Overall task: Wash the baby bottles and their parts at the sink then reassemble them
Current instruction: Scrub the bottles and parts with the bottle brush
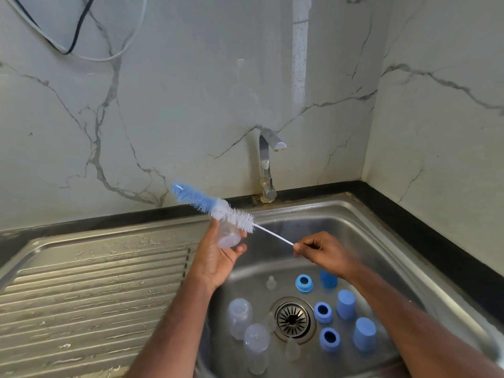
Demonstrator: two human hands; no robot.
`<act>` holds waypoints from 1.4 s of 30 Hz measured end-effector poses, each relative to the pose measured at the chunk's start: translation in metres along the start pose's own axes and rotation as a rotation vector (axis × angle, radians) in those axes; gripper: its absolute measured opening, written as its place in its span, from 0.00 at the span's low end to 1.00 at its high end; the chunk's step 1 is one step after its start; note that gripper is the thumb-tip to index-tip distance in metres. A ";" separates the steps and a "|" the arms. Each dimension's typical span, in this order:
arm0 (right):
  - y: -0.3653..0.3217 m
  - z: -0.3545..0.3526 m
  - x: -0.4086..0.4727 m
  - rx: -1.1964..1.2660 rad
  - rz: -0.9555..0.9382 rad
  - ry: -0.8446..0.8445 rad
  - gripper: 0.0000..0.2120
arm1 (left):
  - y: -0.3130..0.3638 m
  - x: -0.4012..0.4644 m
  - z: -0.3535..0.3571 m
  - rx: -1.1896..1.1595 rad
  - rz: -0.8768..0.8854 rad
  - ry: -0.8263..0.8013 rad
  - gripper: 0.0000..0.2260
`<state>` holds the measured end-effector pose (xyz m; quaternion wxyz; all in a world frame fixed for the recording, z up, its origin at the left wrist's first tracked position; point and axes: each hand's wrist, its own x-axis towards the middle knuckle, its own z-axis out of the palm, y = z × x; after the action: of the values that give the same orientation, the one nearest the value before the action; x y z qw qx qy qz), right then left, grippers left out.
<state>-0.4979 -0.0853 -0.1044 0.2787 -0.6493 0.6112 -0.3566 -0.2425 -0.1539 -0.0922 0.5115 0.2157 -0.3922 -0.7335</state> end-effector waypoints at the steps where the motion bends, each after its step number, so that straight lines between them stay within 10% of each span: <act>1: -0.003 0.006 0.003 -0.027 -0.001 0.050 0.10 | 0.000 -0.001 0.002 0.001 -0.016 -0.021 0.31; 13: -0.008 0.005 -0.002 -0.024 -0.025 -0.055 0.08 | 0.001 0.003 -0.004 -0.070 0.016 0.071 0.08; 21: -0.010 -0.004 -0.005 0.096 0.051 0.027 0.09 | 0.000 0.001 0.004 -0.018 -0.004 0.070 0.44; 27: -0.004 -0.008 -0.008 0.226 0.077 -0.039 0.09 | -0.003 0.003 -0.002 -0.129 0.017 0.114 0.23; 35: -0.014 0.008 -0.003 0.101 0.055 0.120 0.07 | -0.007 -0.003 0.019 0.229 -0.030 0.089 0.28; 42: -0.011 0.005 -0.002 0.108 0.033 0.095 0.07 | 0.000 0.004 0.006 0.081 0.001 0.171 0.29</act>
<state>-0.4879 -0.0822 -0.0990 0.2898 -0.6053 0.6144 -0.4149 -0.2485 -0.1554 -0.0881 0.5342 0.2979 -0.3768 -0.6957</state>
